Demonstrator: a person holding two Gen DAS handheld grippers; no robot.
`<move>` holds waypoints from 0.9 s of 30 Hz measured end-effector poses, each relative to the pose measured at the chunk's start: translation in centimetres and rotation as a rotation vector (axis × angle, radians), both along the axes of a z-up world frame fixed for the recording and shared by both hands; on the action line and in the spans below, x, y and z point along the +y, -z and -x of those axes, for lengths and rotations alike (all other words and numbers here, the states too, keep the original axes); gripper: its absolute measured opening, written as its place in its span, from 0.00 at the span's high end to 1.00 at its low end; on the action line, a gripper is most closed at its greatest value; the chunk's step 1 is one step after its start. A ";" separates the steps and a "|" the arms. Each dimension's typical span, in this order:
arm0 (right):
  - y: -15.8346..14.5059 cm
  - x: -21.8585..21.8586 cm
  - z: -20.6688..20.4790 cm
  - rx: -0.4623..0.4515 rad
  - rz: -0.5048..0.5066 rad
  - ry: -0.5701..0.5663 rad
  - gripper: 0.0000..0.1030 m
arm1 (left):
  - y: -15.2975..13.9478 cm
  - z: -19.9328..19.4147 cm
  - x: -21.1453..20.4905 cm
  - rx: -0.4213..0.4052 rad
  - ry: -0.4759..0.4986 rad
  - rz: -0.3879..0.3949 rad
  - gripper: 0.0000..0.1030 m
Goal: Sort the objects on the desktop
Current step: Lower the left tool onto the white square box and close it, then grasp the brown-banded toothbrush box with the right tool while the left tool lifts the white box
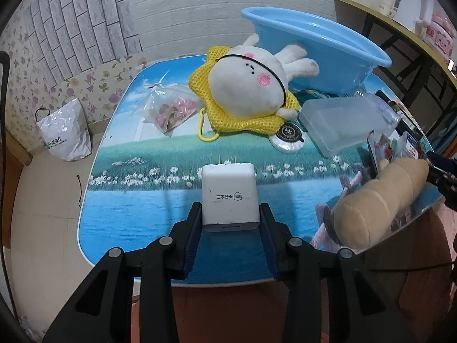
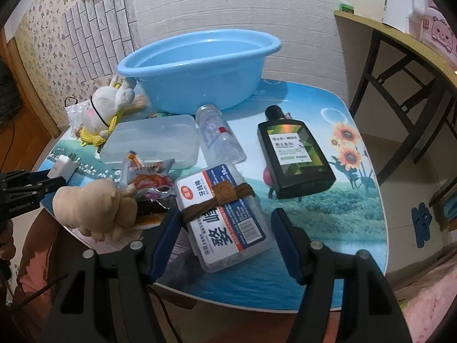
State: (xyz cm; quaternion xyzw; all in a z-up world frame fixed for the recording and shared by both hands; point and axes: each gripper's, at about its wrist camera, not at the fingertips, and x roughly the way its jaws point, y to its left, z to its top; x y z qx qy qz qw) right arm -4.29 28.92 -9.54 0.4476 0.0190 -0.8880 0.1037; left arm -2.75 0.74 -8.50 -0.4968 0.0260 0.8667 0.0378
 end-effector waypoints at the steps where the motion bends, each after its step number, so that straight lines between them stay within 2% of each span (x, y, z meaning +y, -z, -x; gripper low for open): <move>1: 0.0 0.1 0.0 -0.003 0.001 -0.001 0.37 | 0.1 0.0 0.0 -0.003 0.001 0.002 0.63; 13: 0.9 -0.5 0.1 -0.029 -0.044 -0.014 0.35 | 0.5 0.5 0.3 -0.001 -0.003 0.008 0.61; 17: 1.5 -0.6 0.3 -0.047 -0.046 -0.012 0.35 | 0.6 1.2 0.4 0.015 -0.012 0.015 0.49; 19: 1.6 -0.5 0.3 -0.047 -0.042 -0.010 0.36 | 0.7 1.4 0.5 0.023 -0.005 0.005 0.49; 20: 1.6 -0.4 0.3 -0.047 -0.036 -0.007 0.37 | 0.7 1.4 0.6 0.025 0.004 0.004 0.50; 23: 1.3 -0.2 0.2 -0.033 -0.041 -0.006 0.39 | 0.5 1.3 0.9 0.037 0.021 0.024 0.63; 27: 0.2 -0.1 -0.1 0.012 -0.035 0.001 0.41 | -0.4 1.4 0.8 0.042 0.021 0.006 0.63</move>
